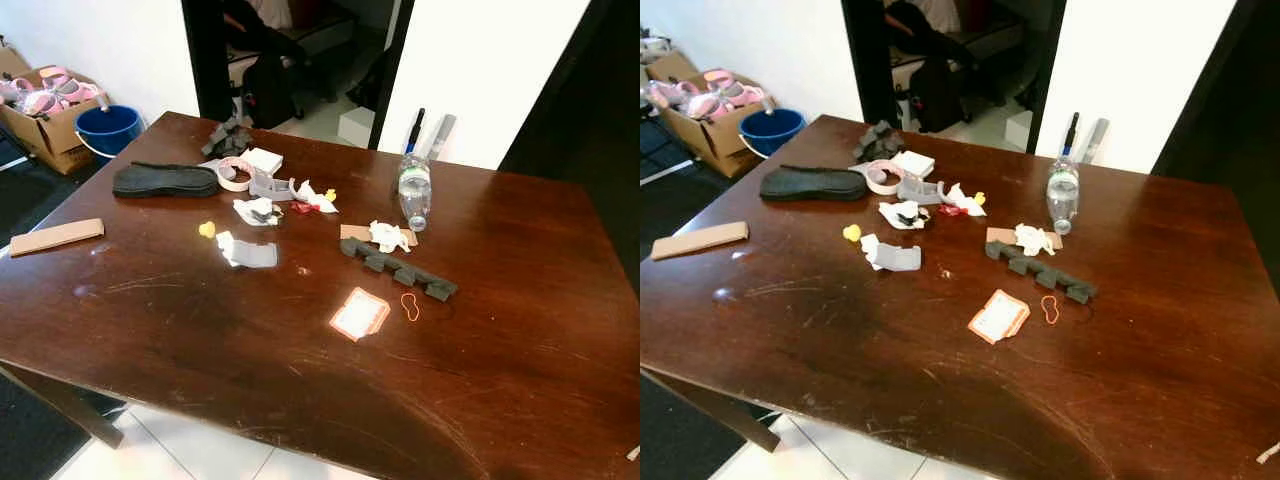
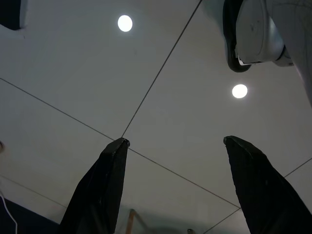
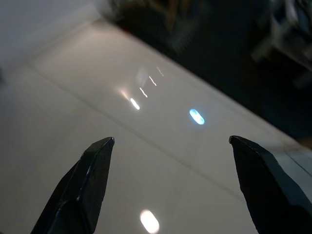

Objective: Picking trash to rubbish bin

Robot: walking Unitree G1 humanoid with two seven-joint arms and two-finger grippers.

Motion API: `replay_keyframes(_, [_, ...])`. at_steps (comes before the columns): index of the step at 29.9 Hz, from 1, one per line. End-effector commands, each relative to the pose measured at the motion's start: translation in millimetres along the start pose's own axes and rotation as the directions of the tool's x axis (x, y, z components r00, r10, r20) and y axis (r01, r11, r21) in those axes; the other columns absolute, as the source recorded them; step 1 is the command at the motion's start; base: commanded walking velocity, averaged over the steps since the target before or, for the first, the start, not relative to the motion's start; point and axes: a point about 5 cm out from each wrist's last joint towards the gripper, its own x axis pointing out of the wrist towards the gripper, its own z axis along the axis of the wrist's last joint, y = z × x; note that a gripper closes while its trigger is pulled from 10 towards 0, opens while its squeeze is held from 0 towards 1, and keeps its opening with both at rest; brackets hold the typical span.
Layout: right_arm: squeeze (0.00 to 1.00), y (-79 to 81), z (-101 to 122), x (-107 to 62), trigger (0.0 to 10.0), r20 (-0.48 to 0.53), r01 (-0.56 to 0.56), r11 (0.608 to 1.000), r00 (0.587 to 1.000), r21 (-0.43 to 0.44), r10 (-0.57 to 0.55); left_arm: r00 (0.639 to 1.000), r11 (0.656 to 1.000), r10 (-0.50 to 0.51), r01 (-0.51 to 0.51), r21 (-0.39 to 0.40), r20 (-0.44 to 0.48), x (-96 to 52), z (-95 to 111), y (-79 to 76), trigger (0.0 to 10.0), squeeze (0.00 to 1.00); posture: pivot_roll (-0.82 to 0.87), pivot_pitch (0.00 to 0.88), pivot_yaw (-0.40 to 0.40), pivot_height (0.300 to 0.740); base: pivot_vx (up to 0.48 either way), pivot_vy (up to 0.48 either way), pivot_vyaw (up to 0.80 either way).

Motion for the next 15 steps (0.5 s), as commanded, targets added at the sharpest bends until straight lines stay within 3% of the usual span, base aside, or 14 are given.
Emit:
replay_keyframes(1, [0.0,5.4,5.1,-1.5,10.0,0.028,-0.025,1.0,0.999,0.017,0.024,1.0,1.0,0.0,-0.001,-0.01,-0.026,-0.6,-8.1,1.6,10.0,0.0,0.03,0.093,-0.054,0.74,0.0,0.0,0.0])
replay_keyframes(2, [0.0,44.6,39.2,-15.5,10.0,0.123,-0.185,0.976,0.978,0.115,0.171,1.0,1.0,0.004,-0.004,-0.014,-0.024,-0.6,-7.1,2.4,10.0,0.0,0.04,0.086,-0.06,0.74,0.0,0.0,0.0])
replay_keyframes(3, [0.0,65.9,56.2,-26.8,10.0,0.182,-0.277,0.95,0.951,0.147,0.249,1.0,1.0,0.005,-0.006,-0.015,-0.022,-0.6,-6.7,2.6,10.0,0.0,0.04,0.086,-0.06,0.74,0.0,0.0,0.0])
replay_keyframes(4, [0.0,65.9,56.2,-26.8,10.0,0.182,-0.277,0.95,0.951,0.147,0.249,1.0,1.0,0.005,-0.006,-0.015,-0.022,-0.6,-6.7,2.6,10.0,0.0,0.04,0.086,-0.06,0.74,0.0,0.0,0.0])
replay_keyframes(6, [0.0,114.6,87.7,-61.9,10.0,0.293,-0.506,0.838,0.848,0.204,0.441,1.0,1.0,0.009,-0.009,-0.021,-0.019,-0.6,-6.0,3.5,10.0,0.0,0.05,0.081,-0.07,0.74,0.0,0.0,0.0])
replay_keyframes(7, [0.0,114.6,87.7,-61.9,10.0,0.293,-0.506,0.838,0.848,0.204,0.441,1.0,1.0,0.009,-0.009,-0.021,-0.019,-0.6,-6.0,3.5,10.0,0.0,0.05,0.081,-0.07,0.74,0.0,0.0,0.0])
replay_keyframes(8, [0.0,138.2,99.2,-83.4,10.0,0.337,-0.64,0.738,0.757,0.214,0.559,1.0,1.0,0.01,-0.01,-0.025,-0.019,-0.6,-6.1,4.2,10.0,0.0,0.06,0.079,-0.074,0.74,0.0,0.0,0.0])
replay_keyframes(9, [0.0,151.4,105.5,-97.3,10.0,0.363,-0.715,0.665,0.691,0.215,0.626,1.0,1.0,0.011,-0.011,-0.028,-0.019,-0.6,-6.2,4.5,10.0,0.0,0.06,0.079,-0.074,0.74,0.0,0.0,0.0])
replay_keyframes(10, [0.0,151.4,105.5,-97.3,10.0,0.363,-0.715,0.665,0.691,0.215,0.626,1.0,1.0,0.011,-0.011,-0.028,-0.019,-0.6,-6.2,4.5,10.0,0.0,0.06,0.079,-0.074,0.74,0.0,0.0,0.0])
replay_keyframes(11, [0.0,169.4,108.4,-117.7,10.0,0.382,-0.812,0.554,0.578,0.182,0.721,1.0,0.999,0.012,-0.013,-0.033,-0.021,-0.8,-7.0,5.2,10.0,0.0,0.06,0.079,-0.076,0.74,0.0,0.0,0.0])
replay_keyframes(12, [0.0,190.6,108.2,-146.3,10.0,0.388,-0.907,0.403,0.417,0.121,0.822,1.0,0.999,0.013,-0.014,-0.037,-0.023,-0.9,-8.5,5.8,10.0,0.0,0.07,0.077,-0.08,0.74,0.0,0.0,0.0])
replay_keyframes(14, [0.0,219.2,102.6,-199.7,10.0,0.37,-0.993,0.117,0.102,-0.02,0.923,1.0,0.999,0.013,-0.014,-0.045,-0.028,-1.2,-11.3,6.3,10.0,0.0,0.07,0.078,-0.08,0.74,0.0,0.0,0.0])
replay_keyframes(15, [0.0,226.8,97.5,-218.1,10.0,0.346,-0.997,0.022,-0.006,-0.077,0.938,0.999,0.999,0.012,-0.014,-0.046,-0.031,-1.3,-12.6,6.0,10.0,0.0,0.07,0.078,-0.08,0.74,0.0,0.0,0.0])
